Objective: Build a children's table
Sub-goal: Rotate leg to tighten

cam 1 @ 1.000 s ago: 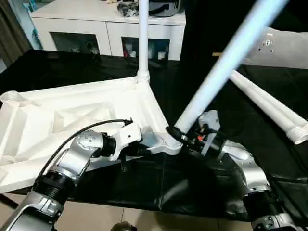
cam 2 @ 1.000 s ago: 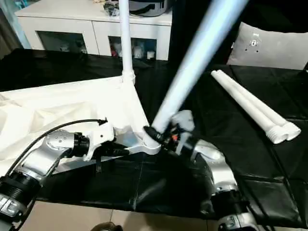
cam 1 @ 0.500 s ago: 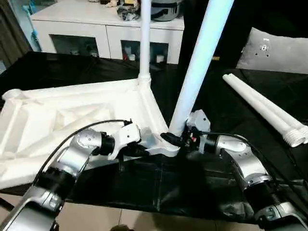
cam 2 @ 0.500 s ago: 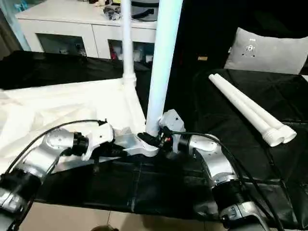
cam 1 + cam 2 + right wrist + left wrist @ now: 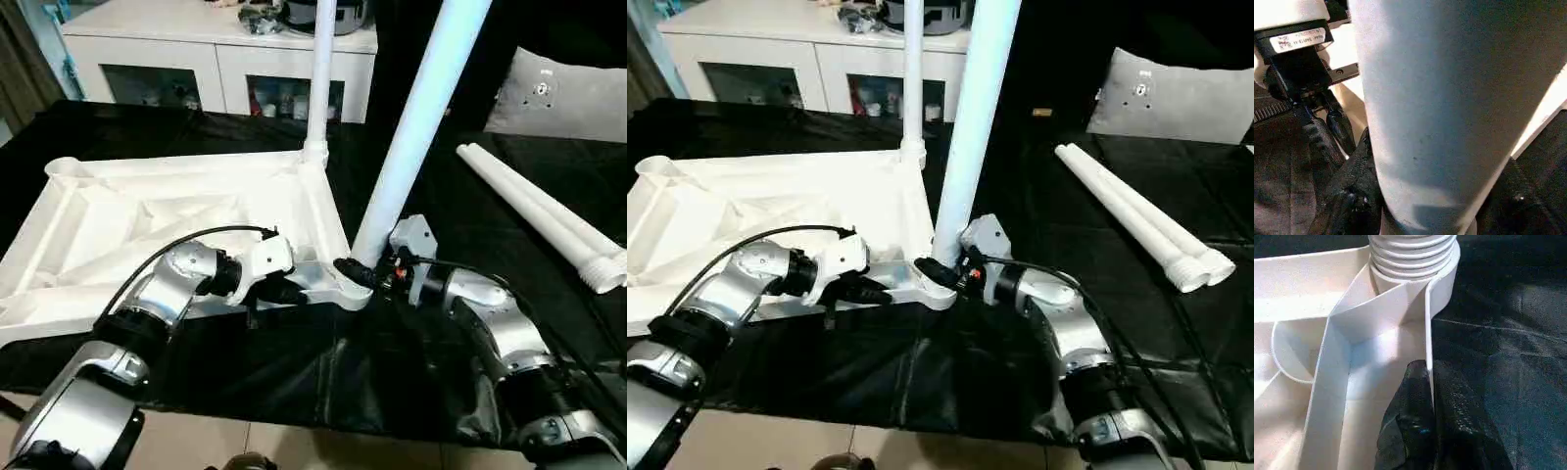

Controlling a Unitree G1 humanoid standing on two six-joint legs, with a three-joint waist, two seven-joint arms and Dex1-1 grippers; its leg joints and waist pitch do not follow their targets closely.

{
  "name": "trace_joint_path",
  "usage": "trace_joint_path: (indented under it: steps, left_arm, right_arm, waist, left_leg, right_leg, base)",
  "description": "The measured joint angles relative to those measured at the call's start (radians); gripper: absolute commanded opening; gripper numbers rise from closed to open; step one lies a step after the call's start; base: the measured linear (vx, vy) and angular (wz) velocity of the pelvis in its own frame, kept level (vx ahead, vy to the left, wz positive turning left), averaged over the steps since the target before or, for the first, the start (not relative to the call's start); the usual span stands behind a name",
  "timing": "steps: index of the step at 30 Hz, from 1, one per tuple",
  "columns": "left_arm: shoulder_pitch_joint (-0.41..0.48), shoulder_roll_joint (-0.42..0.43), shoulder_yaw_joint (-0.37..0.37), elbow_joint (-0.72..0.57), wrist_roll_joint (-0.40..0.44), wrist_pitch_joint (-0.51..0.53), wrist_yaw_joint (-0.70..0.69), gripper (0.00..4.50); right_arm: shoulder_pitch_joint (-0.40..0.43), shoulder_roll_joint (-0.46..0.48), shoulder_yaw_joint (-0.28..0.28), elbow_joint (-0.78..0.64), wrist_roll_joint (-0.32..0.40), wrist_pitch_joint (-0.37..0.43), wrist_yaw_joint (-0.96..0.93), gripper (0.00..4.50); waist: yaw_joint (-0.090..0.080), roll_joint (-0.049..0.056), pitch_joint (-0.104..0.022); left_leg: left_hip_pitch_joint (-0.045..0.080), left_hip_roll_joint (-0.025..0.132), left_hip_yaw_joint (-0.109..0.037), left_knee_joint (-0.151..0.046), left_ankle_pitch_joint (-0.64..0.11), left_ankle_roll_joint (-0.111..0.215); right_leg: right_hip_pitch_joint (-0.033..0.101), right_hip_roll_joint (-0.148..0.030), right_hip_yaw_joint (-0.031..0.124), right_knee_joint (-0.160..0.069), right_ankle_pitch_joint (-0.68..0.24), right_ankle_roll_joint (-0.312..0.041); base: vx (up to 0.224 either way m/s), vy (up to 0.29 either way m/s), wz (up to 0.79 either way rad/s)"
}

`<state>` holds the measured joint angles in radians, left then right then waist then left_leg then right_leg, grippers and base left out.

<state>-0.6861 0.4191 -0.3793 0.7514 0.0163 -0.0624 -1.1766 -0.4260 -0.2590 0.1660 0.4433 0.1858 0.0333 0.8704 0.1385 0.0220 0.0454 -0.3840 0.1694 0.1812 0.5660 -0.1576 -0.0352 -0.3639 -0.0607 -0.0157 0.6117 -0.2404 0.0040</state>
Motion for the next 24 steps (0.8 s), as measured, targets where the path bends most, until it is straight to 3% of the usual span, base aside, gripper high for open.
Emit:
trace_joint_path:
  steps: [4, 8, 11, 13, 18, 24]
  left_arm:
    - [0.077, 0.028, 0.036, -0.116, -0.015, 0.061, 0.018, 0.0]
    - [0.232, 0.045, 0.09, -0.375, -0.023, 0.221, 0.106, 0.0]
    - [0.354, 0.023, 0.118, -0.591, -0.02, 0.368, 0.221, 0.0]
    - [0.418, -0.01, 0.124, -0.713, 0.007, 0.462, 0.302, 0.0]
    - [0.444, -0.084, 0.108, -0.793, 0.061, 0.565, 0.396, 0.0]
    - [0.441, -0.101, 0.088, -0.827, 0.062, 0.637, 0.439, 0.0]
  right_arm:
    - [-0.01, 0.025, 0.005, 0.009, -0.001, 0.005, -0.012, 1.91]
    - [-0.036, 0.059, 0.02, 0.038, -0.001, 0.011, -0.04, 1.91]
    - [-0.05, 0.073, 0.02, 0.053, -0.003, 0.012, -0.077, 1.91]
    - [-0.066, 0.08, 0.018, 0.073, -0.005, 0.012, -0.101, 1.91]
    - [-0.071, 0.085, 0.0, 0.091, -0.008, 0.012, -0.143, 1.91]
    - [-0.068, 0.092, -0.006, 0.092, -0.011, 0.012, -0.17, 1.91]
  waist:
    - [-0.006, -0.003, 0.001]
    - [-0.034, -0.004, 0.0]
    - [-0.056, -0.006, -0.001]
    - [-0.061, -0.006, -0.001]
    - [-0.049, -0.008, -0.001]
    - [-0.047, -0.009, -0.003]
  left_leg:
    - [0.002, 0.0, 0.0, -0.006, 0.0, 0.0]
    - [0.004, 0.0, 0.002, -0.01, 0.0, 0.0]
    - [0.004, 0.0, 0.003, -0.011, 0.0, 0.0]
    - [0.005, 0.0, 0.004, -0.012, 0.0, 0.0]
    - [0.006, 0.0, 0.004, -0.015, 0.0, -0.001]
    - [0.006, 0.0, 0.004, -0.014, 0.0, -0.001]
  right_leg:
    - [-0.002, 0.0, 0.0, 0.0, 0.0, 0.0]
    - [-0.002, 0.0, 0.001, -0.003, 0.0, 0.0]
    - [-0.002, 0.001, 0.003, -0.004, -0.002, 0.001]
    - [-0.002, 0.001, 0.003, -0.005, -0.003, 0.002]
    - [-0.002, 0.001, 0.002, -0.005, -0.007, 0.009]
    - [-0.002, 0.001, 0.003, -0.006, -0.007, 0.009]
  base:
    - [0.0, 0.0, 0.0]
    - [0.0, 0.0, 0.0]
    - [0.0, 0.0, 0.0]
    - [0.0, 0.0, 0.0]
    - [0.0, 0.0, 0.0]
    - [0.0, 0.0, 0.0]
